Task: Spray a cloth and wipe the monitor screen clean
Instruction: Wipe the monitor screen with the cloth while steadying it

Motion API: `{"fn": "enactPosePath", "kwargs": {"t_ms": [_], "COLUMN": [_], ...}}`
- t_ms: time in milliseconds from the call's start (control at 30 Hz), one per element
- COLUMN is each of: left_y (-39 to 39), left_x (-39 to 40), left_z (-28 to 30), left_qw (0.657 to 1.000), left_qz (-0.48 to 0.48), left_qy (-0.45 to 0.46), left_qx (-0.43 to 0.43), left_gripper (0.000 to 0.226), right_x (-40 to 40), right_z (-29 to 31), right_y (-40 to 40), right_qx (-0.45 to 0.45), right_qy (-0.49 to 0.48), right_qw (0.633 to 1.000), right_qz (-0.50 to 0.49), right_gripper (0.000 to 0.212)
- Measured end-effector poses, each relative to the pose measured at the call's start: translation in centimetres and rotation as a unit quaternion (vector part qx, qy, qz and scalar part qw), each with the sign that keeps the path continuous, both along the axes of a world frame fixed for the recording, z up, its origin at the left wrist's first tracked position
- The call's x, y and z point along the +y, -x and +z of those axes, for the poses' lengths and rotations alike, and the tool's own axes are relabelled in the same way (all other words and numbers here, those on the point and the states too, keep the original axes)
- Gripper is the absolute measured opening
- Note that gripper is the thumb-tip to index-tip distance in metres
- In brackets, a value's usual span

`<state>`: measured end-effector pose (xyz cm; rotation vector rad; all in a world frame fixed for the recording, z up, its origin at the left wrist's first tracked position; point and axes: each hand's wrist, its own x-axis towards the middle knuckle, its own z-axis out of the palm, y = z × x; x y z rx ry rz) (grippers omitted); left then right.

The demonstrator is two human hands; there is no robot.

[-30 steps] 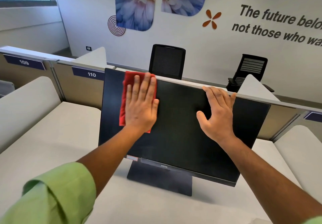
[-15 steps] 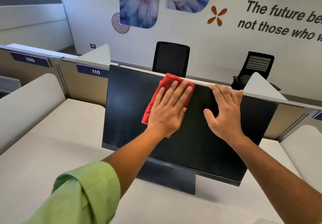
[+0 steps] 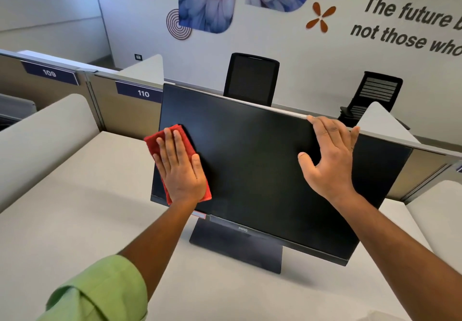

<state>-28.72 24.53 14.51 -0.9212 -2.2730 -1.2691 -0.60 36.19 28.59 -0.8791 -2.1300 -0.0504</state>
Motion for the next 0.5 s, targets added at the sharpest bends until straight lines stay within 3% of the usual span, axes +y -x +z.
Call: {"fn": "enactPosePath", "kwargs": {"t_ms": [267, 500], "left_y": [-2.0, -3.3], "left_x": [-2.2, -3.0], "left_z": [-4.8, -5.4], "left_qw": [0.984, 0.963], "left_qz": [0.056, 0.065], "left_qy": [-0.009, 0.018], "left_qx": [-0.17, -0.262], "left_gripper": [0.066, 0.069], "right_x": [-0.2, -0.2], "right_z": [-0.1, -0.2], "right_y": [0.1, 0.2], "right_qx": [0.005, 0.003], "right_qy": [-0.009, -0.014], "right_qw": [1.0, 1.0], "right_qz": [-0.006, -0.011], "right_gripper": [0.067, 0.068]}}
